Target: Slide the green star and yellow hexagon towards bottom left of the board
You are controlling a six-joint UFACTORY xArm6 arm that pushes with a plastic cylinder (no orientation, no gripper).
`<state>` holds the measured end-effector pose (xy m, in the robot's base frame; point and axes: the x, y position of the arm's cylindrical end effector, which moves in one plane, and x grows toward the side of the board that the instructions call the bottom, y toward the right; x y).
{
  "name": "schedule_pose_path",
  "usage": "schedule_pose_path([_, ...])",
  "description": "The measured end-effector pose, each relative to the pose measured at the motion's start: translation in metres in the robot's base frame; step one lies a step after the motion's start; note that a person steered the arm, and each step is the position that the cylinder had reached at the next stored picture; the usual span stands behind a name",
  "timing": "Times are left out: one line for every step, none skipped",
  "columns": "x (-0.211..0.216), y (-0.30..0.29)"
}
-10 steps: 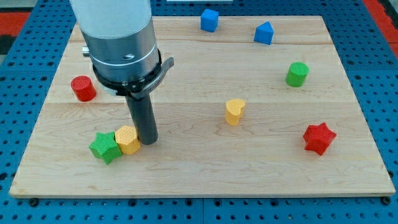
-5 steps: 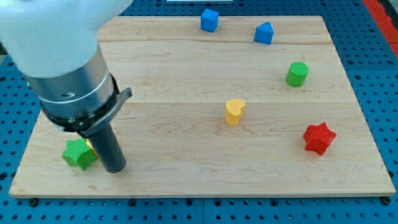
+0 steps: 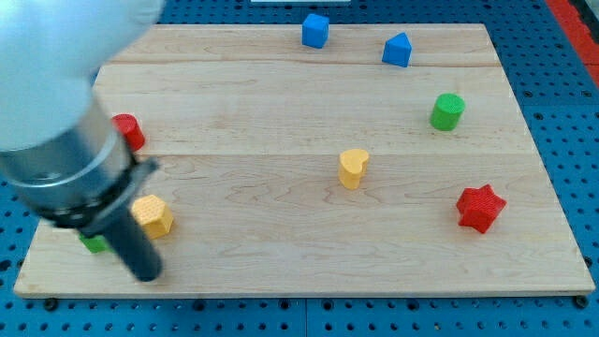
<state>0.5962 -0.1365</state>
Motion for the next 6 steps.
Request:
schedule_pose_path([-0.013,0.068])
schedule_pose_path([-0.052,0.081])
schedule_pose_path([-0.092,0.06])
schedule_pose_path([-0.111,0.015])
schedule_pose_path([-0.109,-0.023])
schedule_pose_path([-0.097,-0.024])
